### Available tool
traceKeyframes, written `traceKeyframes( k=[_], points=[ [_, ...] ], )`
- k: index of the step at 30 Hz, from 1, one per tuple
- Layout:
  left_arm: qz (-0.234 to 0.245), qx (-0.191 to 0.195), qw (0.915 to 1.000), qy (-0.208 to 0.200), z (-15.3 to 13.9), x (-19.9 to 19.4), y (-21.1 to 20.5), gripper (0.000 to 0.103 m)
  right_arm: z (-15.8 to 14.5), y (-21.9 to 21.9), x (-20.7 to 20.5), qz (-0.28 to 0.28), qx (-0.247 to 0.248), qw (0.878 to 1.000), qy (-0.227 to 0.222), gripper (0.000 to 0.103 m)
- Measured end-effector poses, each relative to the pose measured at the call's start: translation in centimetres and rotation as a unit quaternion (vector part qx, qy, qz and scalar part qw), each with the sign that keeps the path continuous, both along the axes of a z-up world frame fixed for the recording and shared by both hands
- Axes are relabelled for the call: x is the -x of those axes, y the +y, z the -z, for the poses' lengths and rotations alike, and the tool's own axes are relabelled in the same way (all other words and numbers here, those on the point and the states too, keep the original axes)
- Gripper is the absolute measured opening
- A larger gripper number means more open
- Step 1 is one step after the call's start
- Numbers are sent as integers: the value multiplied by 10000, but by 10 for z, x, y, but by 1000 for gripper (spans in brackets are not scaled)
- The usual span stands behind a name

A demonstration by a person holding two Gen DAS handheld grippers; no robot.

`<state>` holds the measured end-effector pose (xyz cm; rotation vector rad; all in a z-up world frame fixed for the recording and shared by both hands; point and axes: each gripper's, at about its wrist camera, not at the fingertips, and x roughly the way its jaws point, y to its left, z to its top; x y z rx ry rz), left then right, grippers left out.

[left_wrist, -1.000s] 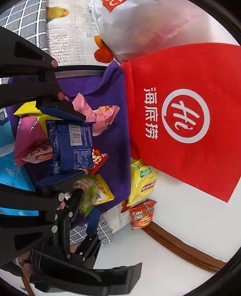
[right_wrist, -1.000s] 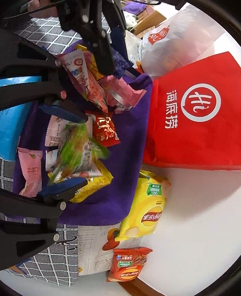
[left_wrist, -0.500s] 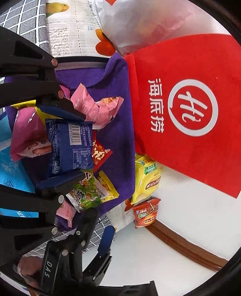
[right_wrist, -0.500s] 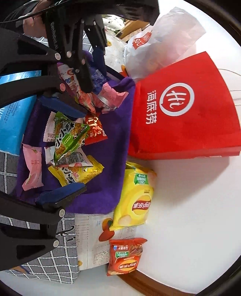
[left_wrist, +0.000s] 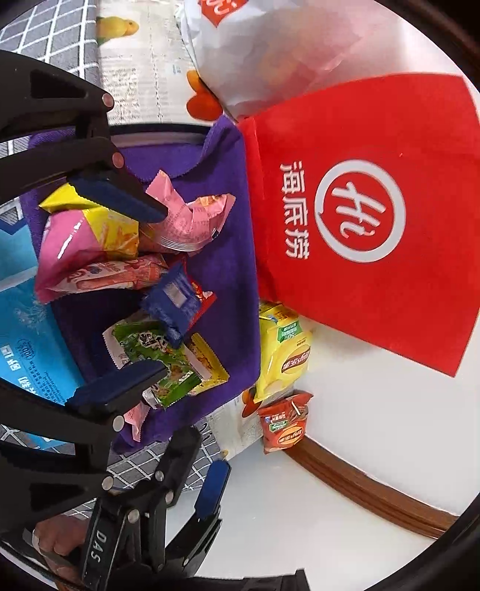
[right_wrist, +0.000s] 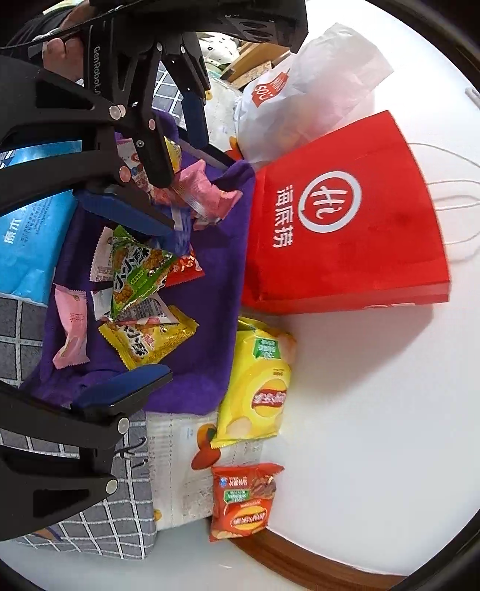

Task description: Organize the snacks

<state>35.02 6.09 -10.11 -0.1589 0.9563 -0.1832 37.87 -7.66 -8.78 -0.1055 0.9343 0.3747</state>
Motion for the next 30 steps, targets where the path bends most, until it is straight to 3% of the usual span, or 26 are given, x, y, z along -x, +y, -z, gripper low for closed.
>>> traceKeyframes(
  k=[11,17,24,30],
  points=[
    [-67,-39,10000,-35,-26,64,-12,82,-35,-31,61,213,-435,9987,-139,72],
    [-206,-147,9996,-133,-40,115,-20,83,-55,-39,116,379,-355,9979,-385,72],
    [-303,-366,9972,-576,-70,189,-29,90,-77,-44,201,404,-31,9964,-738,72],
    [-434,-375,9945,-879,-84,237,-32,96,-89,-51,256,575,-27,9938,-950,85]
  ],
)
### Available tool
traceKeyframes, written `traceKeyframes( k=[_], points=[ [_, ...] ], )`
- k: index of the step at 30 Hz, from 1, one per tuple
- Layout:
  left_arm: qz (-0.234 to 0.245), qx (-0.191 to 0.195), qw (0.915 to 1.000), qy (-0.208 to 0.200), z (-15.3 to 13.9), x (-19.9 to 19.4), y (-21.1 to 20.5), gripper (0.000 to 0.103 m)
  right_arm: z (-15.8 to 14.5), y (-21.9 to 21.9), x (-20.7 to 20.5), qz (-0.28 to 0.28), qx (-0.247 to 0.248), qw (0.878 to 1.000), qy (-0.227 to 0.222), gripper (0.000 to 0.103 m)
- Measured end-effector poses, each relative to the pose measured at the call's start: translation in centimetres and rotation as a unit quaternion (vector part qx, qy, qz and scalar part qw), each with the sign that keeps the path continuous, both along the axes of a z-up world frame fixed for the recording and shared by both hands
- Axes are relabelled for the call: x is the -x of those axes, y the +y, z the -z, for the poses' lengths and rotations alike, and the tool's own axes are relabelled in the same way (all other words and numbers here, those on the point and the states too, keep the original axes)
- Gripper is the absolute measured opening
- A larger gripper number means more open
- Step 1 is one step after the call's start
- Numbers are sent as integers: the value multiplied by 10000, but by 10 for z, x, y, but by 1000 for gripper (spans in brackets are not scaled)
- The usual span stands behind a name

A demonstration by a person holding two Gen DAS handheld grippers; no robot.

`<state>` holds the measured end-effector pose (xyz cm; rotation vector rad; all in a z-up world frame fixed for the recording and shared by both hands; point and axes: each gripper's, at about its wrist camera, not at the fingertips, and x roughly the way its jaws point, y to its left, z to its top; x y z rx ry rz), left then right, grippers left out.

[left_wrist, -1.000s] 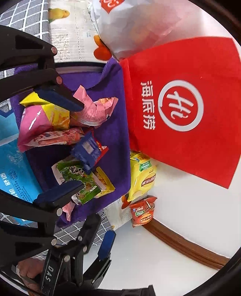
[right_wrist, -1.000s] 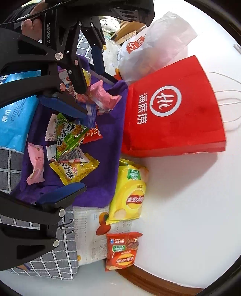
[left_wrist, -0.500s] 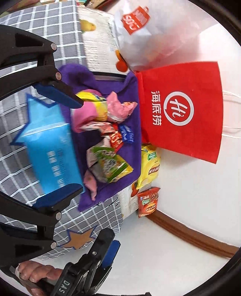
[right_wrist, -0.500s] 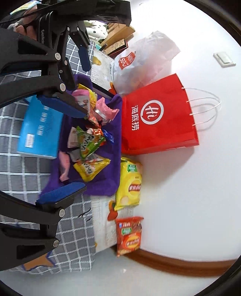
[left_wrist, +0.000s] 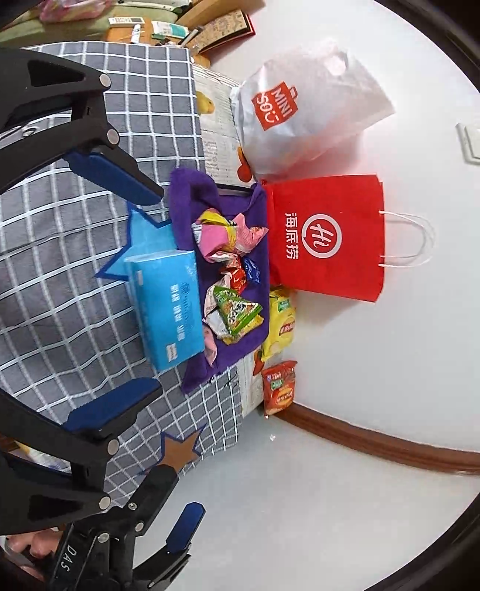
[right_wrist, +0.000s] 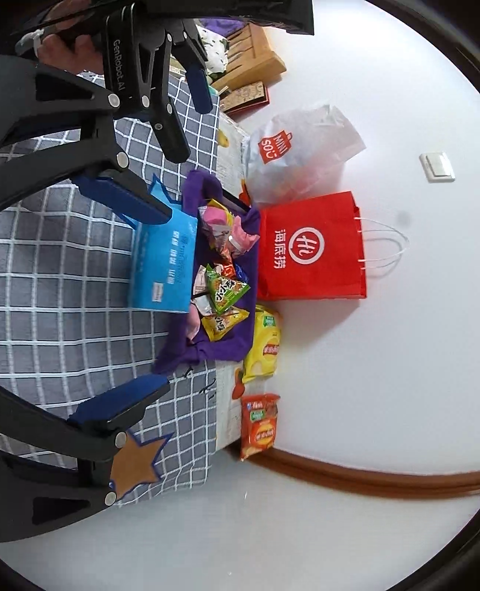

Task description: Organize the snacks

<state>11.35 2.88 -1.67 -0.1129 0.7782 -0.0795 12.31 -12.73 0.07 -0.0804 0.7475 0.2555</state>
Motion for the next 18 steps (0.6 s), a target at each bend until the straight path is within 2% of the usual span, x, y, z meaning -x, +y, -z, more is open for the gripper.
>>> traceKeyframes(
  k=[2,5,9,11,18],
  points=[
    [-52,-47,9999,-106,-3,17,-2,97,-4,-4,19,44,-53,9999,-128,93],
    [-132,-172,9994,-260,-7,41,-7,99,-6,-10,40,137,-140,9995,-232,96],
    [-182,-206,9989,-369,-10,66,-12,101,-5,-20,63,259,-307,9991,-151,98],
    [-246,-260,9983,-458,-12,80,-15,101,-6,-24,75,372,-250,9988,-216,101],
    [-301,-336,9972,-597,-17,106,-20,102,-8,-31,101,493,-222,9978,-377,102]
  ],
)
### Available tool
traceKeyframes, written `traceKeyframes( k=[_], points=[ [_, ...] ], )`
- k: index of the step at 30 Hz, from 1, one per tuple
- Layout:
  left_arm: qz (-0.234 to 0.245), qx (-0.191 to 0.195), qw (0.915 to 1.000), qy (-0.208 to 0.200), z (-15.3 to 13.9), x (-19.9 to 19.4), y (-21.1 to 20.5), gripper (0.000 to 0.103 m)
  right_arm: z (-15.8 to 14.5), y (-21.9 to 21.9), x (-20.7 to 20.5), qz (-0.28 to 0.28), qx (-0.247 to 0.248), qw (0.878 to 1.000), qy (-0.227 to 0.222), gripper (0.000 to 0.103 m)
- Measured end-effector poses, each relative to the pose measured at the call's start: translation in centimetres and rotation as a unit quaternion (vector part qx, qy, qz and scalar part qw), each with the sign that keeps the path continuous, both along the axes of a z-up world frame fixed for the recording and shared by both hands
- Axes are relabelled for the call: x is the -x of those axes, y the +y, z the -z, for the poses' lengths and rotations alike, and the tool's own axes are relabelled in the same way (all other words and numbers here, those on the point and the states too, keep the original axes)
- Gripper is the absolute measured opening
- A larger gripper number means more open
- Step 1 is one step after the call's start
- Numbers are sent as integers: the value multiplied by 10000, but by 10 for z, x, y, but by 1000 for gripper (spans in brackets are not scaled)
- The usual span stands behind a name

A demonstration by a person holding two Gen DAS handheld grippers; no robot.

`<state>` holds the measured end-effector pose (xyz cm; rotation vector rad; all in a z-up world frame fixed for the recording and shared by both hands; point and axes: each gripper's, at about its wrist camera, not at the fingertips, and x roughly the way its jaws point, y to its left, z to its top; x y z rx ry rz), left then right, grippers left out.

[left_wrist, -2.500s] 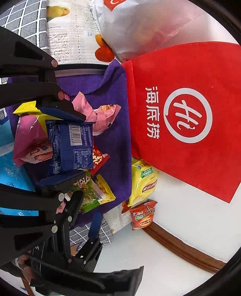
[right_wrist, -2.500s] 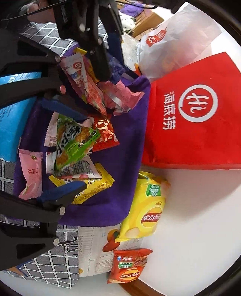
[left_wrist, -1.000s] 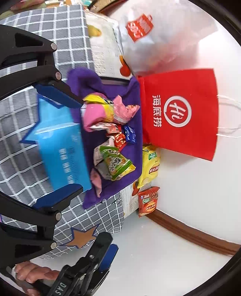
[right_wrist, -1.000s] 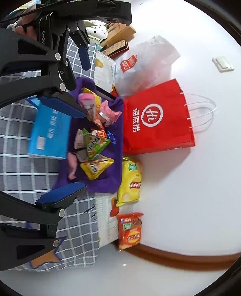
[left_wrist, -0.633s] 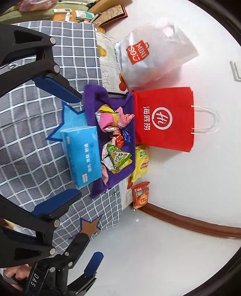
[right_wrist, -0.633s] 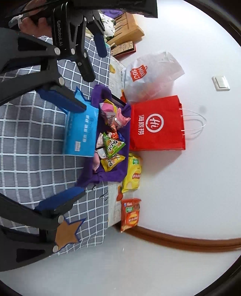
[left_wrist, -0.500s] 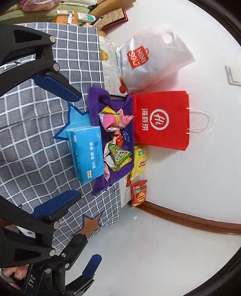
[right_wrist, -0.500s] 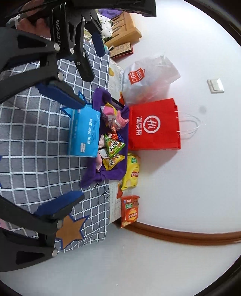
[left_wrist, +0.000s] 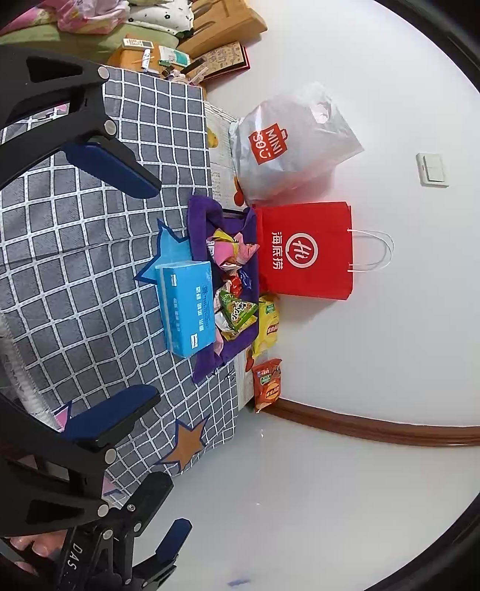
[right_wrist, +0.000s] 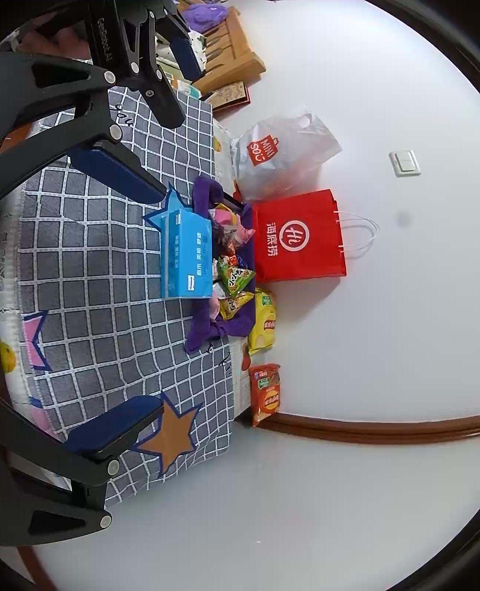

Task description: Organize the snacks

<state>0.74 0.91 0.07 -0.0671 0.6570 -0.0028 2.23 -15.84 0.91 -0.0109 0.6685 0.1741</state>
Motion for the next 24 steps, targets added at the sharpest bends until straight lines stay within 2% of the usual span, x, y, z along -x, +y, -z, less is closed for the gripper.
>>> traceKeyframes(
  k=[10,24],
  points=[
    [-30,-126,9999,-87,-4,14,-5,102,-6,-2,16,18,-42,10000,-85,102],
    [15,-106,9999,-74,-3,16,-9,102,-8,-5,22,59,-83,9999,-116,102]
  ],
)
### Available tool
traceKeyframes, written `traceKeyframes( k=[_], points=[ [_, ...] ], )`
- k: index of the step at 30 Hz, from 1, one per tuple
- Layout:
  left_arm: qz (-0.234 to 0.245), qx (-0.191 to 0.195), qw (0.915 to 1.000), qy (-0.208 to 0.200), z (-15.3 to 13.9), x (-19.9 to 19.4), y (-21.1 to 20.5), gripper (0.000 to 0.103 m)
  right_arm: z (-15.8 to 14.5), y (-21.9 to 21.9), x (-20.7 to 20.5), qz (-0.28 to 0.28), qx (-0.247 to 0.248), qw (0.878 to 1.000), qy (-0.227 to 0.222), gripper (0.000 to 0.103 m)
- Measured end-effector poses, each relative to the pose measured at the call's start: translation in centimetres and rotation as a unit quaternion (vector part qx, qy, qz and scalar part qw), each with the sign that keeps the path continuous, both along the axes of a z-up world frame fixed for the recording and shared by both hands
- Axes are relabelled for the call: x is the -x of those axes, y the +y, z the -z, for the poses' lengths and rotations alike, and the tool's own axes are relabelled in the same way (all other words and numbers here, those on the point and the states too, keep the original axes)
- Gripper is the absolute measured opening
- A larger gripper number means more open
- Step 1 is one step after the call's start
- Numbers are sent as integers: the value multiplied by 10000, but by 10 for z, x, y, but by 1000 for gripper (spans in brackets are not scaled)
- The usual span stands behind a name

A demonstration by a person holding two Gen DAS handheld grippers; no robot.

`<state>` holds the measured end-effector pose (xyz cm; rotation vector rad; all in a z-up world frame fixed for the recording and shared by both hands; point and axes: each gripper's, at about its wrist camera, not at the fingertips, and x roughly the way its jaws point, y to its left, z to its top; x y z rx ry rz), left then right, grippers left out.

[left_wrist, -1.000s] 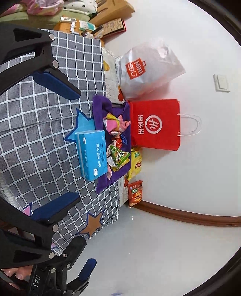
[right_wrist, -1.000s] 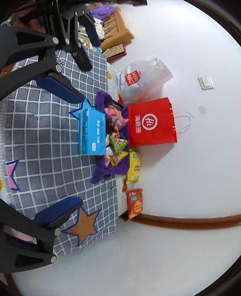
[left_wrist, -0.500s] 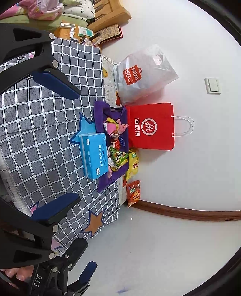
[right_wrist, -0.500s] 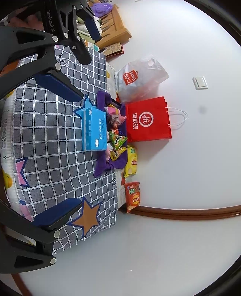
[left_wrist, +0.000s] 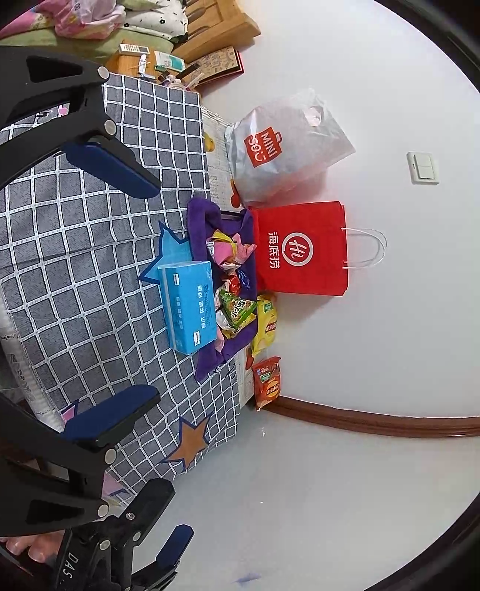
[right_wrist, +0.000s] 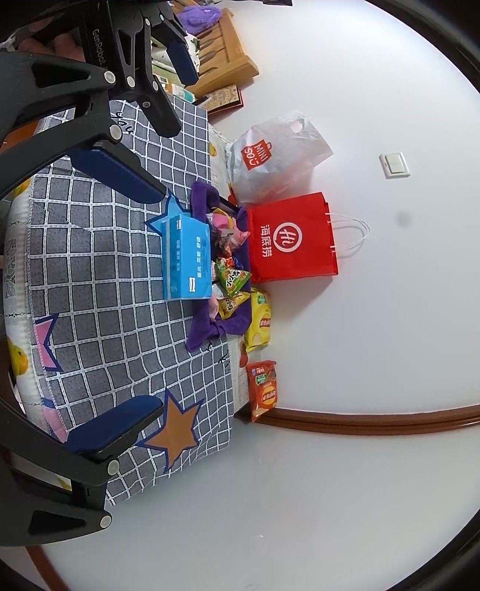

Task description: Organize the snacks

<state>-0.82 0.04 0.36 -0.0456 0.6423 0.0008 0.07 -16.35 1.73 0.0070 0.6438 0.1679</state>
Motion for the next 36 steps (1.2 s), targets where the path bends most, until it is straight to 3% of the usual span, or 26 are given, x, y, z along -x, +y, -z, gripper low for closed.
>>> traceKeyframes(
  k=[36],
  points=[
    [19,8,10000,17,1,-1,-1,102,-1,-2,2,17,-58,10000,-5,102]
  ],
)
